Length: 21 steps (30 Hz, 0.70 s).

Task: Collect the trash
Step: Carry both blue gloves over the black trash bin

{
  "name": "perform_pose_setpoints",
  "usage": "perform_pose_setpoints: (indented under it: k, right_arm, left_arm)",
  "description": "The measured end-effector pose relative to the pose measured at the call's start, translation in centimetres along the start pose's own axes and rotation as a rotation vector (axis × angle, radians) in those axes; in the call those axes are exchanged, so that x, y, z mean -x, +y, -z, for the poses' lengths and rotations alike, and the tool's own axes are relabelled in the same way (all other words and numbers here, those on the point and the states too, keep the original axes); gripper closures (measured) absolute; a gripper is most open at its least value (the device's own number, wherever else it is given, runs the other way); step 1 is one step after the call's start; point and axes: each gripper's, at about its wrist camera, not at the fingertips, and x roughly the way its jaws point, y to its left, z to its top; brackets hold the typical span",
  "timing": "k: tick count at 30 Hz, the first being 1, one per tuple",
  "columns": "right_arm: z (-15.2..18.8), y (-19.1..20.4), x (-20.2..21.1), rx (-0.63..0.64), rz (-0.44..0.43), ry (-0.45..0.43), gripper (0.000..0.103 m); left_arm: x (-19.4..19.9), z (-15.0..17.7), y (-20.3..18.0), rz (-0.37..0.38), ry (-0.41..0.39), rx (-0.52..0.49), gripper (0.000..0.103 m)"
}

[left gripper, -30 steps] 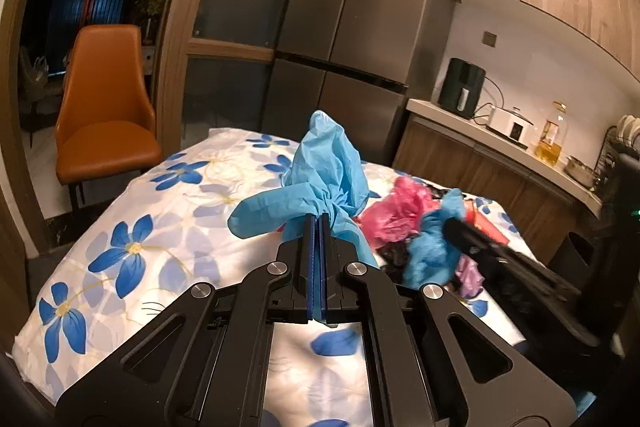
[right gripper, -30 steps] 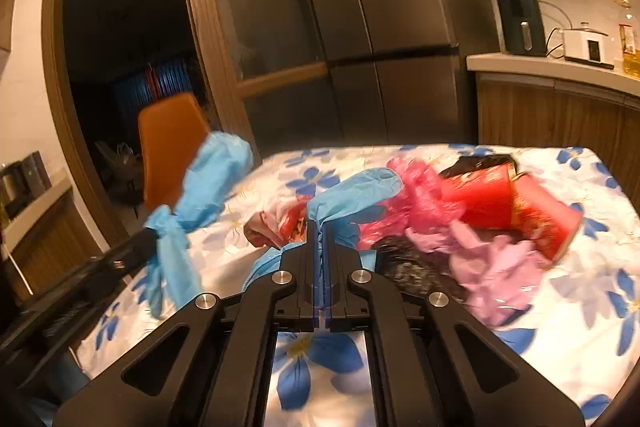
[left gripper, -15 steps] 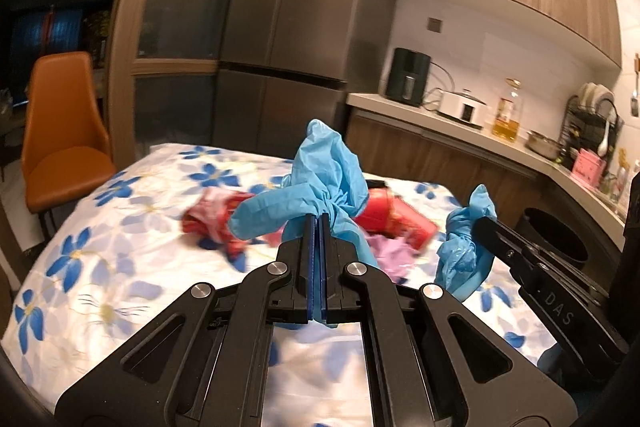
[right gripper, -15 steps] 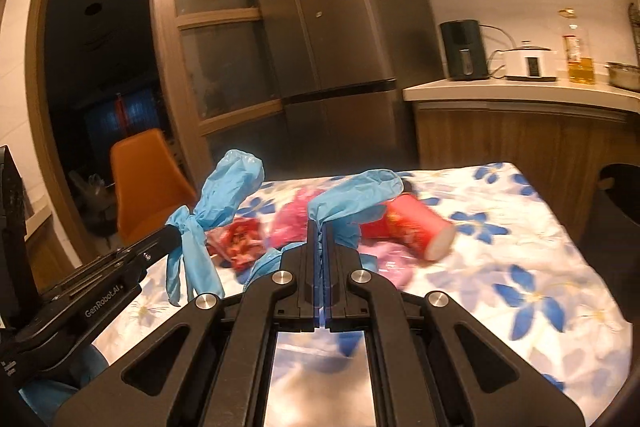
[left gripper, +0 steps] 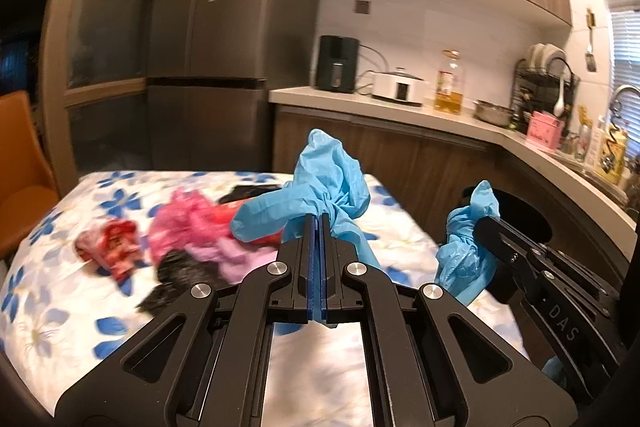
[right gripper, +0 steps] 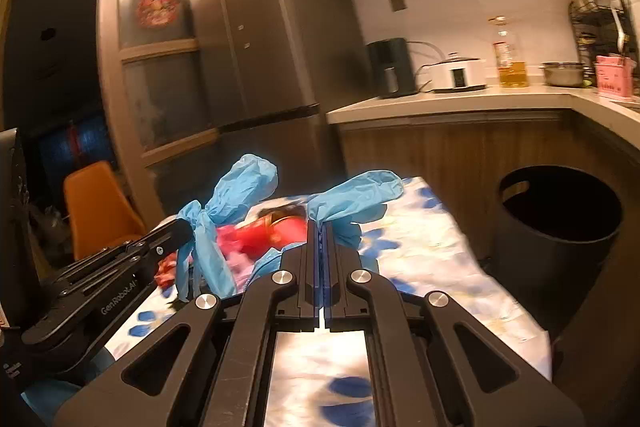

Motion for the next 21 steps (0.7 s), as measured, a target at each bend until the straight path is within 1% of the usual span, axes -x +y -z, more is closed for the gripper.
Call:
perform_pose_setpoints:
  k: [7,15,21]
  right_arm:
    - [-1.2,-4.3,1.2,-0.02,0.096,-0.047,0.101]
    - [-2.5,-8.2,2.4,-0.04,0.186,-0.093,0.101]
    - [-3.4,-11.6,3.5,-0.051,0.27,-0.129,0.101]
  left_arm:
    - [-2.6,-1.1,-4.8,0.077,-0.001,-0.05,0.102]
    - [-4.4,-2.5,-10.2,0.156,-0.028,-0.096,0.102]
    - [-5.8,-3.1,-14.0,0.217,-0.039,-0.131,0.102]
